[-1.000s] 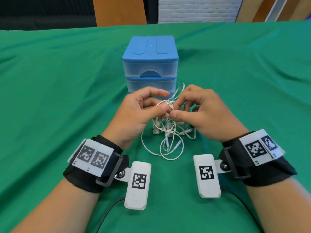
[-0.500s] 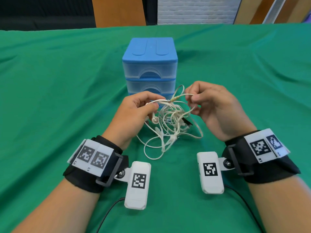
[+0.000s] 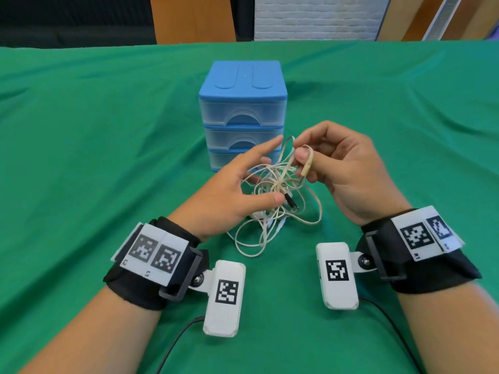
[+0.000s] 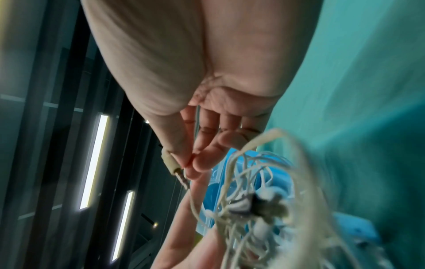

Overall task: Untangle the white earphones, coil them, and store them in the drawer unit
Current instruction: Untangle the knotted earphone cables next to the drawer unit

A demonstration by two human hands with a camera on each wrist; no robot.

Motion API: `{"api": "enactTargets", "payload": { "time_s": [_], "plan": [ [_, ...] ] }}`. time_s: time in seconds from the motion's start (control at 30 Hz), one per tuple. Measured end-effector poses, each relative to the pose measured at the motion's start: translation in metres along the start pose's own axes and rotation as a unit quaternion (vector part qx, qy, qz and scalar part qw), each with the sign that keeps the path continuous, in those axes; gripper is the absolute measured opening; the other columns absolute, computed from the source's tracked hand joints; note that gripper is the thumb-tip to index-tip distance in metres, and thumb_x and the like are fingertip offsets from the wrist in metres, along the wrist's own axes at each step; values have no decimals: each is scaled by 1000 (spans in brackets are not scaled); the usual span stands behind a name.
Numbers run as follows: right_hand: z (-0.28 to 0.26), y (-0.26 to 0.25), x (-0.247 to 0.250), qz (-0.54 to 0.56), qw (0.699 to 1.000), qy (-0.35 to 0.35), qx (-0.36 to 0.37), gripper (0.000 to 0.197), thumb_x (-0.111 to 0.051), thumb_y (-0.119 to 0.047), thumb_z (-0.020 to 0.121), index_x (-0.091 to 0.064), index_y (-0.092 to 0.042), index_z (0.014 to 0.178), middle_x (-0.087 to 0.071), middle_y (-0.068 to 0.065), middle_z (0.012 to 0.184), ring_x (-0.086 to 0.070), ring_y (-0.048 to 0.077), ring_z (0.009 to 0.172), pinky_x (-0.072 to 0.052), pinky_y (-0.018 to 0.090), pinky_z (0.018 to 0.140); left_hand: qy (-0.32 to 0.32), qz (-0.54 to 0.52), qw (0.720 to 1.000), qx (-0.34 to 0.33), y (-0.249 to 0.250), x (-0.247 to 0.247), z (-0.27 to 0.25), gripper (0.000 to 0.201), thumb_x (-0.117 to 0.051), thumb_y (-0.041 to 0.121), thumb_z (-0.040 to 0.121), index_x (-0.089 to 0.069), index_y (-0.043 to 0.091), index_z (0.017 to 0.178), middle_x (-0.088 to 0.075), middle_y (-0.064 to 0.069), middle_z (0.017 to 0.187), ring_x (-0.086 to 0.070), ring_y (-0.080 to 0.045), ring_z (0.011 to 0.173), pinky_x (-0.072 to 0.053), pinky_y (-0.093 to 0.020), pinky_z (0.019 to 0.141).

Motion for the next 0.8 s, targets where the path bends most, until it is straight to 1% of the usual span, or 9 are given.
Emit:
{"api": "enactTargets", "payload": {
  "time_s": [0.1,0.2,0.27,0.3,0.4,0.5,0.57,0.67,0.8],
  "plan": [
    [-1,-3,-3,-21,1000,-5,14,14,-71,3,85,-66,-9,90,-65,14,76,-57,9,59,-41,18,55,-3,41,999,-22,1,-1,-1,70,-80,16,84,-51,40,143,-53,-2,119,-52,6,88,-46,-20,83],
    [-4,-6,-6,-39,999,-31,14,12,-71,8,82,-67,0,91,-70,22,80,-66,9,64,-50,16,62,25,17,1000,5,-3,0,1,34,-81,25,79,-74,33,111,-55,-8,109,-58,-13,73,-50,-37,70],
    [-6,-7,-9,-50,996,-73,4,17,-69,13,81,-70,5,97,-75,16,86,-71,12,75,-54,20,71,55,-3,998,15,-4,1,2,23,-79,28,76,-76,28,99,-58,-12,108,-62,-31,73,-56,-50,75],
    [-7,-8,-10,-63,994,-85,1,22,-67,17,81,-70,6,101,-76,14,89,-72,12,78,-54,20,73,62,-19,998,18,-4,1,2,22,-80,26,77,-76,25,99,-61,-13,107,-64,-33,75,-56,-52,79],
    [-4,-10,-3,-113,993,-40,11,34,-58,21,81,-72,-1,103,-76,12,93,-67,9,71,-48,17,64,57,-83,994,33,-3,3,1,16,-76,5,86,-75,9,102,-73,-15,95,-66,-18,74,-56,-41,78],
    [0,-5,11,-151,987,50,-8,37,-54,16,75,-72,-14,86,-75,7,85,-60,14,63,-42,22,53,79,-129,988,39,-6,5,1,15,-71,-3,87,-72,3,101,-74,-13,93,-67,-15,74,-54,-25,73],
    [1,1,15,-172,981,73,-46,29,-54,12,72,-67,-13,74,-69,9,75,-55,15,58,-38,23,50,101,-158,981,40,-8,8,2,15,-70,-3,87,-72,1,101,-71,-14,95,-66,-18,77,-54,-29,76],
    [-1,7,14,-185,977,37,-99,12,-53,-4,60,-61,-12,65,-58,10,64,-49,14,55,-36,20,48,112,-217,969,46,-9,9,3,19,-72,1,83,-71,0,102,-68,-21,100,-64,-27,87,-54,-41,87],
    [-6,12,4,-180,969,-88,-147,16,-60,-7,61,-64,-15,75,-60,8,73,-53,12,60,-39,25,52,127,-279,951,49,-7,9,2,19,-69,0,80,-69,2,99,-71,-13,95,-67,-16,80,-55,-22,74]
  ]
}}
Point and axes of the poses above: each hand's wrist, its own z-axis towards the middle knuckle, its own x-axis out of the back of the hand, y = z × x, the point moved 3 cm from there along z, towards the middle knuckle
